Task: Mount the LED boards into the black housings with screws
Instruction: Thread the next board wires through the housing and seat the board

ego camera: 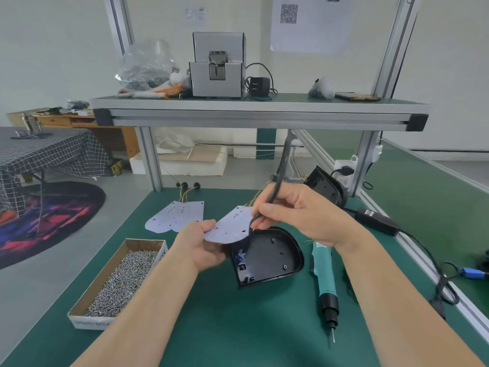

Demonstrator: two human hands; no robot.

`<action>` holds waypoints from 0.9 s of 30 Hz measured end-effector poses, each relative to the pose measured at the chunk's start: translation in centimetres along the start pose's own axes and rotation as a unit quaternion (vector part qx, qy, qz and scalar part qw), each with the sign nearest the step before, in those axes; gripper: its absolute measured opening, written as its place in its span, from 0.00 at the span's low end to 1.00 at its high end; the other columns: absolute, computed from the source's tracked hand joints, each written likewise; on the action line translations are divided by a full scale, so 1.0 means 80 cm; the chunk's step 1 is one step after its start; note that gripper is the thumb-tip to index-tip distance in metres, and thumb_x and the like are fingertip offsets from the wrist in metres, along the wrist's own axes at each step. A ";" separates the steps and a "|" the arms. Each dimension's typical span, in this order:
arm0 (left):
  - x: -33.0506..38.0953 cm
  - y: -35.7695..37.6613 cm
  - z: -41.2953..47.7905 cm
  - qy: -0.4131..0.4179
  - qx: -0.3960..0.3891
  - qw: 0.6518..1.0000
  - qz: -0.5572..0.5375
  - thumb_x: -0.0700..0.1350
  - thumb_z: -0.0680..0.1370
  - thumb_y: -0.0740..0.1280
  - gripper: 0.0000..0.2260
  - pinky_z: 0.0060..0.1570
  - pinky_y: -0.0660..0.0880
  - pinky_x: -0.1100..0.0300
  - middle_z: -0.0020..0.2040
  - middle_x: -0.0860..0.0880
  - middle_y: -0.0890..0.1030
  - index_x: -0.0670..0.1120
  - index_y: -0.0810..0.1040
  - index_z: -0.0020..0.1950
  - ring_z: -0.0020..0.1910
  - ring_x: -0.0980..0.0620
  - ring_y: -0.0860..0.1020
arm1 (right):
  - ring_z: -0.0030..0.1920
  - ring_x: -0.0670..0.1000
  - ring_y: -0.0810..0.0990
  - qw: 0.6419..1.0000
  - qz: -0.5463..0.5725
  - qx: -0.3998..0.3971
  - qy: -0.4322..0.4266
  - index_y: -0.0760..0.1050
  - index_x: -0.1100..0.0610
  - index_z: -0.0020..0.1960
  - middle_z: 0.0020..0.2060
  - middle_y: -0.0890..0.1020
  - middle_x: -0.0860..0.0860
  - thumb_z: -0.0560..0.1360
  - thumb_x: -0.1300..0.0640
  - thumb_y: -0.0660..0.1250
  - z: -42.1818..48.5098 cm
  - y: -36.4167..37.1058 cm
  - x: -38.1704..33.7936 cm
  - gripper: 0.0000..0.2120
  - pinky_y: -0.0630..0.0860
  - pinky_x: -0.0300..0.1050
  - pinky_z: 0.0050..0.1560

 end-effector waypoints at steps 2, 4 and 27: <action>-0.009 -0.011 0.005 -0.014 0.007 1.000 -0.009 0.44 0.83 0.59 0.11 0.52 0.79 0.44 0.49 0.36 0.85 0.39 0.77 0.58 0.45 0.38 0.84 | 0.47 0.53 0.86 0.999 0.015 0.036 0.014 0.78 0.69 0.52 0.43 0.85 0.55 0.81 0.66 0.65 -0.001 -0.015 0.008 0.06 0.81 0.39 0.52; -0.017 -0.020 0.010 -0.022 0.015 0.999 -0.019 0.45 0.83 0.59 0.12 0.64 0.72 0.45 0.49 0.36 0.84 0.40 0.78 0.57 0.50 0.40 0.81 | 0.46 0.54 0.86 0.994 0.040 0.101 0.029 0.78 0.68 0.50 0.42 0.84 0.57 0.80 0.67 0.65 -0.001 -0.023 0.023 0.04 0.82 0.39 0.50; -0.024 0.008 0.010 -0.010 -0.067 0.991 -0.112 0.49 0.85 0.57 0.15 0.49 0.78 0.43 0.48 0.36 0.85 0.40 0.77 0.59 0.46 0.40 0.84 | 0.41 0.55 0.73 0.907 -0.413 0.074 0.022 0.64 0.52 0.53 0.42 0.74 0.47 0.78 0.53 0.69 -0.005 0.001 0.126 0.13 0.72 0.52 0.43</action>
Point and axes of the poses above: each hand's wrist, its own z-axis towards the middle knuckle, its own y-axis out of the palm, x = y × z, the point moved 7 cm from there along z, towards the middle knuckle
